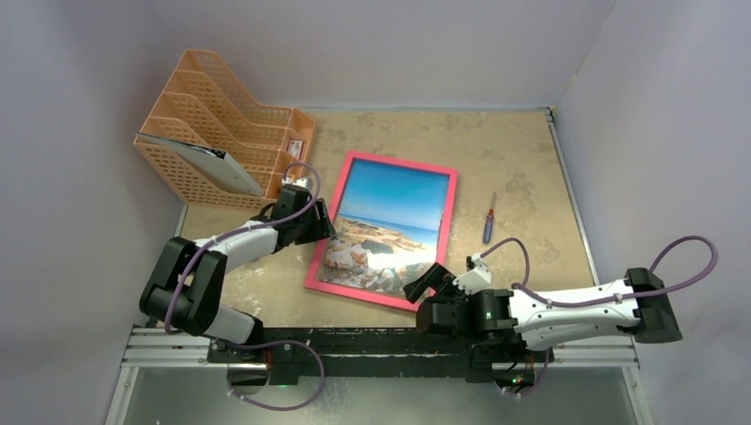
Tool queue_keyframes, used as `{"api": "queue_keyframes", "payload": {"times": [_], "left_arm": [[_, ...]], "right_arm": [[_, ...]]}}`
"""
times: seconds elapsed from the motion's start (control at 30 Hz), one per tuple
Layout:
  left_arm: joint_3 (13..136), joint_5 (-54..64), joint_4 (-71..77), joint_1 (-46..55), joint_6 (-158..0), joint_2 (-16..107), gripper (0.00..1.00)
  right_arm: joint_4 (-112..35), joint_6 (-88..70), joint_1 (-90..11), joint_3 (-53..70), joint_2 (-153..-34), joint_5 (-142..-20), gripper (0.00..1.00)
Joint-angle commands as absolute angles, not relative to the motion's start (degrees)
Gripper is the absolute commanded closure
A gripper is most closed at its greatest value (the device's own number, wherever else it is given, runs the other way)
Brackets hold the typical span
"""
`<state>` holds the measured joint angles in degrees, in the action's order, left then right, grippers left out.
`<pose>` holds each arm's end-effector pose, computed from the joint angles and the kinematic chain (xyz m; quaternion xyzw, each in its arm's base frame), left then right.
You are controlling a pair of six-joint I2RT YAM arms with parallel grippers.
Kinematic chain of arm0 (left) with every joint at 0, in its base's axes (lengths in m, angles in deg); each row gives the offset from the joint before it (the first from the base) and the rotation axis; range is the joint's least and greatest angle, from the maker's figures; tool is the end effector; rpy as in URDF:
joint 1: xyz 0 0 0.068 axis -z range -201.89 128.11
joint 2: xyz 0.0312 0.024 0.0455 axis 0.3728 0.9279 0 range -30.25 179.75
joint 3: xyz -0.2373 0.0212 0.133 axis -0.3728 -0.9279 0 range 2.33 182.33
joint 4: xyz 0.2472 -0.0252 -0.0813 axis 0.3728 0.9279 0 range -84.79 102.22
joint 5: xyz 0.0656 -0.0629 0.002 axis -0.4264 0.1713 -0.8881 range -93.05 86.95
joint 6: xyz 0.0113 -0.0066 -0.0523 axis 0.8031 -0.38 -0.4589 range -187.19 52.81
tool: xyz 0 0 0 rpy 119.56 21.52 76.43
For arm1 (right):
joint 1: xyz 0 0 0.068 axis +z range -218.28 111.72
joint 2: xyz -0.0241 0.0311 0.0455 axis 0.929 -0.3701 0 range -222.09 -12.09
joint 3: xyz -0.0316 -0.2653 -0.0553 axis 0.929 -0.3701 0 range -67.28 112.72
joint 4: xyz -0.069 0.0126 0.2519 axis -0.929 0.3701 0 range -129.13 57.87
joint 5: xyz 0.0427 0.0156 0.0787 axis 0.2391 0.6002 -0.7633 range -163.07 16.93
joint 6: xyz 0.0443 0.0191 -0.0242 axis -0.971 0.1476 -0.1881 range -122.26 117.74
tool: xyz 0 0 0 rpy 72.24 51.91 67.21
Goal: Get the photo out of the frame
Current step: Adjust the photo frame at the center of the board.
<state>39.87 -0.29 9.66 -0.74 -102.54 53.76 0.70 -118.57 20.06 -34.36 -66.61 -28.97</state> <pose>0.2547 -0.1004 0.1549 -0.1084 0.9359 -0.1783 0.2839 0.0296 0.1635 0.2067 0.3070 0.8491 0.3011 0.3066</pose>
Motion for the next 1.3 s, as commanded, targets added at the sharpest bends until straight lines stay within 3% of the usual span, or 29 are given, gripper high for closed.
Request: {"api": "queue_keyframes", "payload": {"times": [0.0, 0.13, 0.4, 0.6, 0.87, 1.27], "left_arm": [[37.99, -1.56, 16.24, -0.45, -101.69, 55.57, 0.4], [37.4, -0.54, 15.59, -0.19, -101.65, 55.59, 0.37], [37.57, -0.17, 15.45, 0.17, -101.49, 56.9, 0.37], [37.49, 0.73, 14.77, 1.23, -101.31, 58.19, 0.36], [37.24, 1.61, 12.58, 5.43, -102.07, 61.01, 0.36], [36.1, 2.33, 10.47, 9.72, -104.38, 60.8, 0.36]], "right_arm": [[9.99, -117.61, 20.05, -28.38, -69.32, -24.08, 0.01], [10.41, -113.18, 17.82, -25.14, -71.08, -21.78, 0.01], [-1.89, -85.36, 2.63, -19.06, -72.6, -21.52, 0.01], [-20.63, -64.6, -12.6, -25.41, -66.84, -36.51, 0.01], [-30.77, -56.73, -28.55, -33.63, -66.32, -52.61, 0.01], [-32.96, -53.07, -37.63, -35.7, -69.72, -56.43, 0.01]]}}
